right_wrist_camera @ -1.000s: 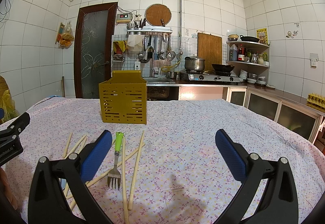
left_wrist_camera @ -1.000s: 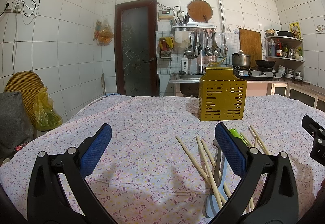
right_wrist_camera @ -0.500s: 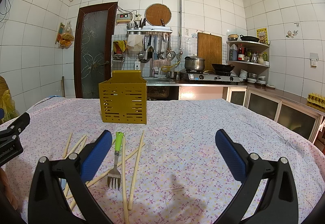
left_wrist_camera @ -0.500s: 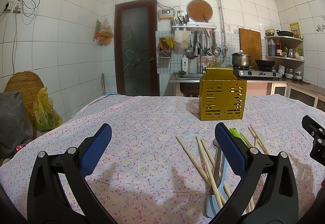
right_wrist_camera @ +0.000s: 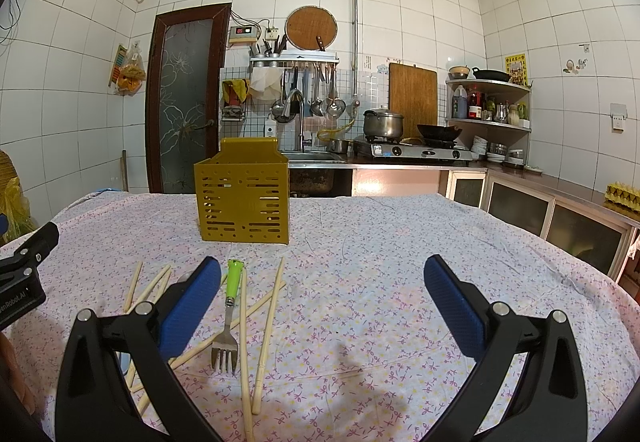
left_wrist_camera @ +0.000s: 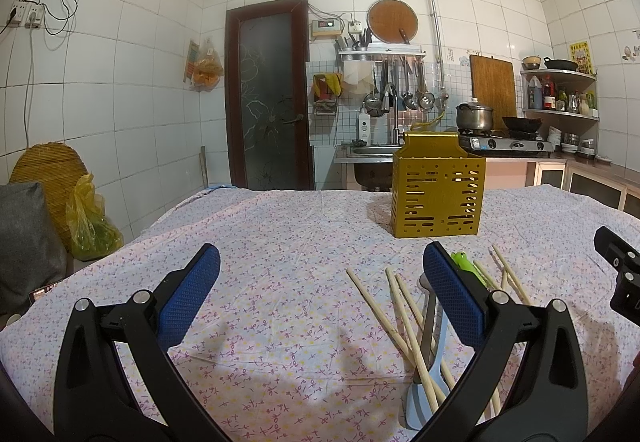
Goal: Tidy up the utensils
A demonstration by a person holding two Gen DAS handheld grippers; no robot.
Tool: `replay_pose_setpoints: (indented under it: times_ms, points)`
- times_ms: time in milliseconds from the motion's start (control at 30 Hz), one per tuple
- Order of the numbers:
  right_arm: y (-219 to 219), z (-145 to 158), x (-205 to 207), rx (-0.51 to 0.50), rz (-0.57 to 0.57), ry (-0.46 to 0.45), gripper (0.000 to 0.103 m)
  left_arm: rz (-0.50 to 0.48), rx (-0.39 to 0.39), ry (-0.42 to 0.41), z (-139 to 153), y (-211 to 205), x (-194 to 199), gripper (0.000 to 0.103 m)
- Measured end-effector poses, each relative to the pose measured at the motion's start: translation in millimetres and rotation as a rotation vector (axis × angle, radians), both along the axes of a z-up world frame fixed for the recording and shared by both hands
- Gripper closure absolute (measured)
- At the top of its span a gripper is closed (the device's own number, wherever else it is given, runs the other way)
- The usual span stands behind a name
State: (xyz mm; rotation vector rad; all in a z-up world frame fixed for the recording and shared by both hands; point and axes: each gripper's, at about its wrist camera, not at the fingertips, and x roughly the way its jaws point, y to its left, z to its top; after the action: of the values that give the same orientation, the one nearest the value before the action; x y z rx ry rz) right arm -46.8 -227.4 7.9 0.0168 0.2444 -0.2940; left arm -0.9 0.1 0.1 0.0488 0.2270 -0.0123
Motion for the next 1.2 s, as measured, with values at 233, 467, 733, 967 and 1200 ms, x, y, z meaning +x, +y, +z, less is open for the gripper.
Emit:
replay_pose_setpoints:
  times_ms: [233, 467, 733, 967, 1200]
  points:
    - [0, 0, -1, -0.001, -0.003, 0.002, 0.004, 0.001, 0.022, 0.01, 1, -4, 2, 0.005]
    - [-2, -2, 4, 0.016, 0.007, 0.03, 0.004, -0.013, 0.036, 0.04, 0, -7, 7, 0.005]
    - [-28, -14, 27, 0.191, 0.067, 0.149, 0.004, -0.043, 0.032, 0.179, -5, -9, 34, 0.005]
    - [-45, -5, 65, 0.202, 0.037, 0.256, 0.004, -0.05, 0.082, 0.337, 2, -15, 89, 0.005]
    - [-40, -1, 131, 0.161, 0.058, 0.378, 0.005, -0.037, 0.061, 0.436, 4, -21, 140, 0.005]
